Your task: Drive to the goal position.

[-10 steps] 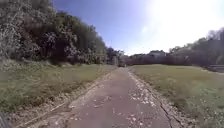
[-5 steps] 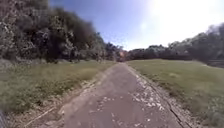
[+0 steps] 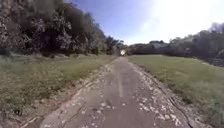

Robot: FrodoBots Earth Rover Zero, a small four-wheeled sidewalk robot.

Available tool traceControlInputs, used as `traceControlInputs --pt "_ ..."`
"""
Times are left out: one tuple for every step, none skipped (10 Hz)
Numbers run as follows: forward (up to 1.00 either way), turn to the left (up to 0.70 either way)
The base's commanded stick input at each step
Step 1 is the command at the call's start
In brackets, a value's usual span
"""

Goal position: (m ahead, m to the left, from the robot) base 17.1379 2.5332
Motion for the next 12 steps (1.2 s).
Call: traceControlInputs --pt "0.85 0.00" --pt "0.85 0.00" --pt "0.85 0.00" --pt "0.85 0.00" --pt "0.85 0.00" --pt "0.85 0.00" --pt "0.85 0.00" --pt "0.85 0.00" --pt "0.85 0.00" --pt "0.85 0.00" --pt "0.85 0.00" --pt "0.85 0.00"
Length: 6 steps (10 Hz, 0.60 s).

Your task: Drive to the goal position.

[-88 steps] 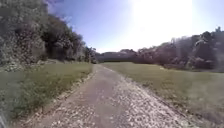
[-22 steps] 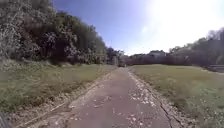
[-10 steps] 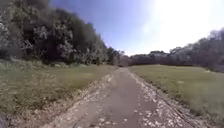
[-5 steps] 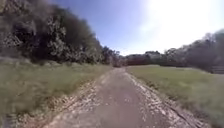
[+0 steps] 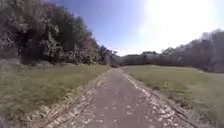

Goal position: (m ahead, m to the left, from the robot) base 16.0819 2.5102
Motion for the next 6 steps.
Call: traceControlInputs --pt "0.85 0.00" --pt "0.85 0.00" --pt "0.85 0.00" --pt "0.85 0.00" --pt "0.85 0.00" --pt "0.85 0.00"
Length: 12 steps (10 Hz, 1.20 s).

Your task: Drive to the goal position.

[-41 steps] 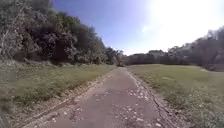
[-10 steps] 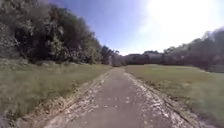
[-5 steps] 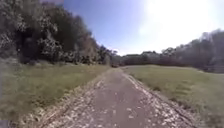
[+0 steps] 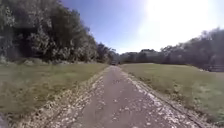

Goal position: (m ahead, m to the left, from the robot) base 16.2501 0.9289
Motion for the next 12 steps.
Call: traceControlInputs --pt "0.85 0.00" --pt "0.85 0.00" --pt "0.85 0.00" --pt "0.85 0.00" --pt "0.89 0.00" --pt "0.98 0.00" --pt "1.00 0.00" --pt "1.00 0.00" --pt "1.00 0.00" --pt "1.00 0.00" --pt "1.00 0.00" --pt "1.00 0.00"
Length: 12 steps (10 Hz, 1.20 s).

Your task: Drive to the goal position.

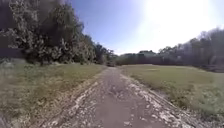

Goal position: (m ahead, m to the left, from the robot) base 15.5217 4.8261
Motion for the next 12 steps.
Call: traceControlInputs --pt "1.00 0.00" --pt "1.00 0.00" --pt "1.00 0.00" --pt "1.00 0.00" --pt "1.00 0.00" --pt "1.00 0.00" --pt "1.00 0.00" --pt "1.00 0.00" --pt "1.00 0.00" --pt "1.00 0.00" --pt "1.00 0.00" --pt "1.00 0.00"
